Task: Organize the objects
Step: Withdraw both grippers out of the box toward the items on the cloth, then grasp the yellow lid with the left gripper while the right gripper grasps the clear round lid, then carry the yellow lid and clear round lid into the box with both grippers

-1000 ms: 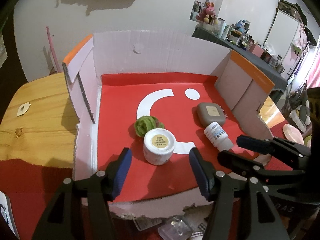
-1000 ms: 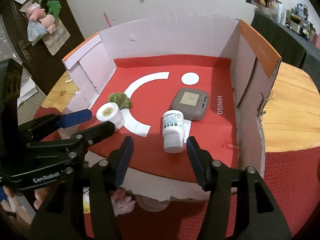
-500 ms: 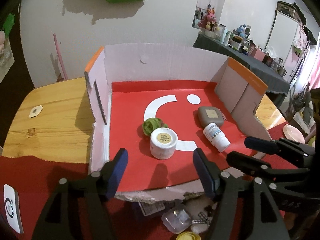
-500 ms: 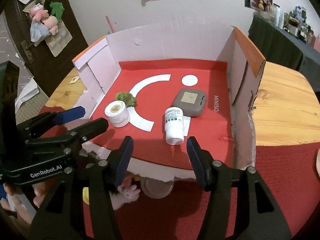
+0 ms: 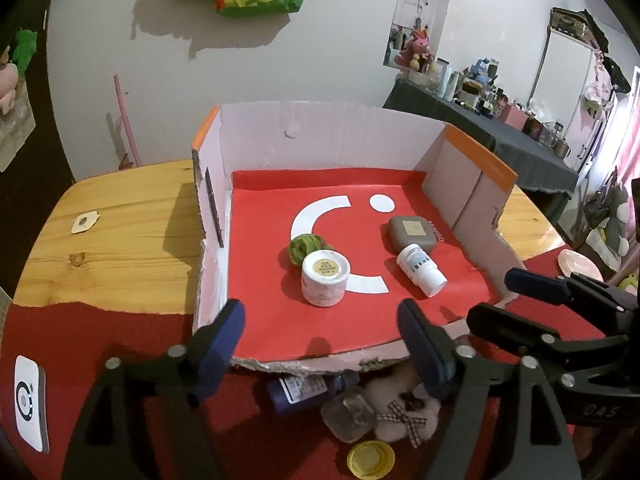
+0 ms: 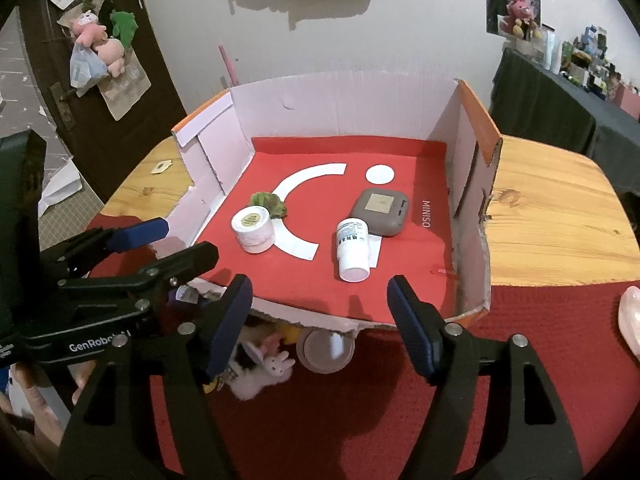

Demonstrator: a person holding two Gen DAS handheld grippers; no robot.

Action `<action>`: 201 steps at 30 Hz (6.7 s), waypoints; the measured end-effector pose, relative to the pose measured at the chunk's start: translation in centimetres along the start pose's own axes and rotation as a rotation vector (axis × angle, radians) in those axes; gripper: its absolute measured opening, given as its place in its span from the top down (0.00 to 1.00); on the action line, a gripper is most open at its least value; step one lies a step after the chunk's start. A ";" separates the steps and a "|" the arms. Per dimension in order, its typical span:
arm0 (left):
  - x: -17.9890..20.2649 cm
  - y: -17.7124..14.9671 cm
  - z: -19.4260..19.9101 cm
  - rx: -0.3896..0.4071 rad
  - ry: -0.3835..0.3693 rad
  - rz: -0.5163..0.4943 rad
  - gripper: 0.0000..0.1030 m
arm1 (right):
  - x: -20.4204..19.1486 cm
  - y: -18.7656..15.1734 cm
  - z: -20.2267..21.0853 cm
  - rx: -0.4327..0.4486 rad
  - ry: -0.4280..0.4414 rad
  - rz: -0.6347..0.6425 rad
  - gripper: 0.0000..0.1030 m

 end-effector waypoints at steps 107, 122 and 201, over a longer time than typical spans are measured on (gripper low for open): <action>1.7 -10.1 0.3 -0.077 0.003 -0.096 0.57 | 0.1 -5.6 -4.4 -0.121 -0.052 0.027 0.54; 1.0 -10.2 0.6 -0.084 -0.023 -0.031 0.70 | -0.1 -6.2 -2.8 -0.105 -0.036 0.016 0.62; 1.5 0.5 -2.5 -0.088 -0.068 -0.092 0.70 | -0.1 0.6 -2.4 -0.087 0.112 0.013 0.62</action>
Point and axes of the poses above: each gripper's, at about its wrist camera, not at the fingertips, and z roughly against the way its jaws point, x to its right, y to its top, the point moved 7 cm from there along -z, roughly the way its jaws point, and after that the axes turned 6 degrees about z, right-handed, at the moved point
